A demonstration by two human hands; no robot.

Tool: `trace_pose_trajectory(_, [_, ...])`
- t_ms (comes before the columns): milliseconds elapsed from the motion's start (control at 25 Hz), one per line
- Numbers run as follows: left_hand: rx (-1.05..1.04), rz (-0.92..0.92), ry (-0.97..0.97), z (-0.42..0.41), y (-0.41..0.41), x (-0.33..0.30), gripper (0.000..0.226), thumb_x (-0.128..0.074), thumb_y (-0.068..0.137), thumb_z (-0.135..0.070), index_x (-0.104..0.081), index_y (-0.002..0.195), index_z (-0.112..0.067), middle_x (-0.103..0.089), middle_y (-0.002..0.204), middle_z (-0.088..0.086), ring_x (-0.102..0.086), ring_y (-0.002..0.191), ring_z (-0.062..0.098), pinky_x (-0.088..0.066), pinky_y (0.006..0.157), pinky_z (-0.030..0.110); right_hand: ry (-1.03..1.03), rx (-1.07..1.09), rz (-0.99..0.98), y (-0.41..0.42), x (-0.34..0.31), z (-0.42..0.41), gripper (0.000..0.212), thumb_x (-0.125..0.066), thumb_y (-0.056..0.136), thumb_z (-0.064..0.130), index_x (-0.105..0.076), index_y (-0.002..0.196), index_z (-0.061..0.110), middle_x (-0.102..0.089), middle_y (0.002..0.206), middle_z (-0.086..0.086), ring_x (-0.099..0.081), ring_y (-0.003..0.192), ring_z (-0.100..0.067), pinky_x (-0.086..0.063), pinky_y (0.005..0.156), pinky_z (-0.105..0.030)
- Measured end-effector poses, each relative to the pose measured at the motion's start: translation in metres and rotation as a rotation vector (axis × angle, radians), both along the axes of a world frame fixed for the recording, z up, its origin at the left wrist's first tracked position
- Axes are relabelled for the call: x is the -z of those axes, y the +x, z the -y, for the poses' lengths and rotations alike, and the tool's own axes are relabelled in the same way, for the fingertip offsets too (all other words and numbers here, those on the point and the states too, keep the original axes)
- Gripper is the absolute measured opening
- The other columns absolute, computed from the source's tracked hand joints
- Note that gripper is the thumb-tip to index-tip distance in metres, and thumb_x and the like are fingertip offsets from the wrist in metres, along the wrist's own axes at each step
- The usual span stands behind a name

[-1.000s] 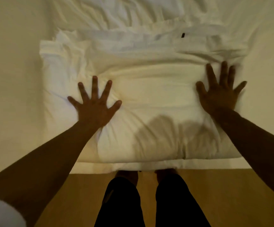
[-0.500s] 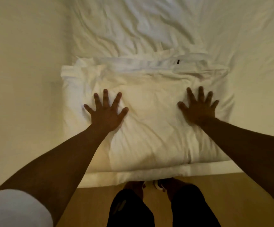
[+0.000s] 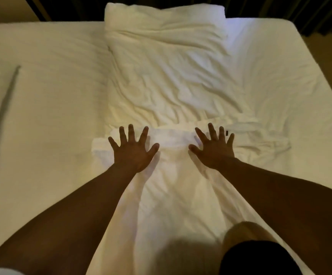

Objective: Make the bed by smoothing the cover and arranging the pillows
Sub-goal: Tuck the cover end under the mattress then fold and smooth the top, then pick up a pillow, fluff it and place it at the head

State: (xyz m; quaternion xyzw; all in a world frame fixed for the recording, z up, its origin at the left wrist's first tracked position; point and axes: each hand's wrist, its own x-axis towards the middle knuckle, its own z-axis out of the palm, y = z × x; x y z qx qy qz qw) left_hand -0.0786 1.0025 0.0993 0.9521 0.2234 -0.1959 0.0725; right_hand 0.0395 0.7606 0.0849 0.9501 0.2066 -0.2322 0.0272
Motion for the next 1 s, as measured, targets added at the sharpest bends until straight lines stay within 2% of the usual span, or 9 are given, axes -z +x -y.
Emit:
trace_pose_trajectory(200, [0.015, 0.036, 0.012, -0.038, 0.076, -0.012, 0.078, -0.009, 0.089, -0.080, 0.006, 0.156, -0.043, 0.007, 0.167, 0.010, 0.012, 0.152, 0.037, 0.002, 0.117, 0.067, 0.023, -0.048, 0.023, 0.091, -0.001, -0.050, 0.075, -0.014, 0.092, 0.077, 0.006, 0.156, 0.042, 0.017, 0.166, -0.003, 0.014, 0.151, -0.038, 0.008, 0.116, -0.066])
trace_pose_trajectory(320, [0.010, 0.023, 0.062, -0.081, 0.153, -0.010, 0.079, -0.008, 0.089, -0.079, 0.004, 0.157, -0.041, 0.005, 0.168, 0.009, 0.010, 0.153, 0.036, 0.001, 0.118, 0.066, 0.052, -0.059, 0.036, 0.170, 0.010, -0.098, 0.075, -0.013, 0.091, 0.077, 0.004, 0.156, 0.042, 0.014, 0.166, -0.003, 0.013, 0.152, -0.037, 0.008, 0.117, -0.066])
trace_pose_trajectory(480, [0.035, 0.070, 0.113, -0.151, 0.314, 0.018, 0.081, -0.006, 0.087, -0.081, 0.007, 0.156, -0.041, 0.005, 0.168, 0.003, 0.013, 0.153, 0.030, 0.002, 0.120, 0.062, 0.115, -0.098, 0.097, 0.333, 0.049, -0.180, 0.075, -0.012, 0.093, 0.074, 0.006, 0.156, 0.039, 0.017, 0.166, -0.003, 0.015, 0.152, -0.036, 0.008, 0.118, -0.063])
trace_pose_trajectory(720, [0.119, 0.137, 0.309, -0.270, 0.599, 0.106, 0.093, -0.002, 0.077, -0.091, 0.019, 0.153, -0.041, 0.031, 0.162, 0.001, 0.025, 0.150, 0.033, 0.008, 0.117, 0.065, 0.172, -0.303, 0.404, 0.615, 0.133, -0.284, 0.074, -0.001, 0.091, 0.075, 0.013, 0.155, 0.041, 0.024, 0.164, -0.001, 0.023, 0.150, -0.030, 0.012, 0.119, -0.059])
trace_pose_trajectory(840, [0.102, 0.120, 0.335, -0.308, 0.703, 0.147, 0.103, 0.005, 0.067, -0.098, 0.022, 0.152, -0.043, 0.028, 0.163, 0.003, 0.024, 0.150, 0.033, 0.011, 0.116, 0.064, 0.207, -0.131, 0.434, 0.711, 0.178, -0.322, 0.075, 0.003, 0.089, 0.076, 0.006, 0.156, 0.041, 0.011, 0.167, -0.003, 0.013, 0.153, -0.029, 0.009, 0.121, -0.054])
trace_pose_trajectory(1000, [0.005, 0.146, 0.220, -0.329, 0.753, 0.224, 0.101, 0.013, 0.067, -0.095, 0.014, 0.154, -0.044, 0.014, 0.167, 0.001, 0.012, 0.153, 0.031, 0.006, 0.119, 0.062, 0.279, -0.084, 0.380, 0.765, 0.235, -0.362, 0.074, -0.002, 0.090, 0.073, -0.011, 0.156, 0.041, -0.009, 0.167, 0.001, 0.000, 0.154, -0.026, 0.003, 0.124, -0.049])
